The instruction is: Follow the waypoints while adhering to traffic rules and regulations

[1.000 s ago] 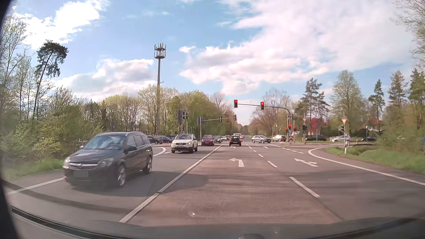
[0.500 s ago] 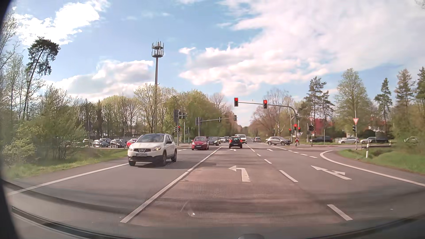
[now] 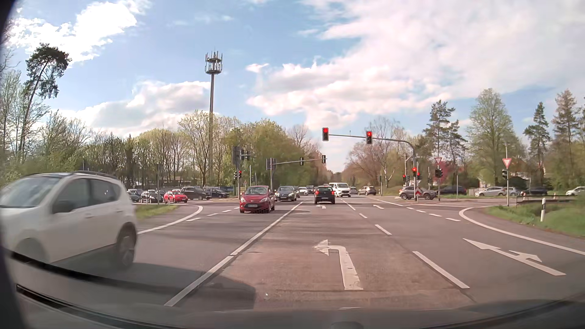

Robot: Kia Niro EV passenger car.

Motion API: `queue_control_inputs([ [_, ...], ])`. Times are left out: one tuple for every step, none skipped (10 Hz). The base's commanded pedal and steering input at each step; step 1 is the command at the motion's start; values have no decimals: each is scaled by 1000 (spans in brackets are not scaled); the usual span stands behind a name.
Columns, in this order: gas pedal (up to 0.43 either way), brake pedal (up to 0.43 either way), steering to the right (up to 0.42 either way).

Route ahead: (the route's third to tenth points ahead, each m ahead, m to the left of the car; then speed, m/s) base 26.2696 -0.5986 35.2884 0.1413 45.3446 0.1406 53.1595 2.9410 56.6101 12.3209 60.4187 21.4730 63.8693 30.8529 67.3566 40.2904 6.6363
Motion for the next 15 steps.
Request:
queue_control_inputs([
  [0,201,1],
  [0,201,1],
  [0,207,1],
  [0,201,3],
  [0,201,3],
  [0,207,3],
  [0,207,3],
  [0,207,2],
  [0,207,-3],
  [0,195,-5],
  [0,207,-5],
  [0,201,0],
  [0,201,4],
  [0,201,5],
  [0,201,3],
])
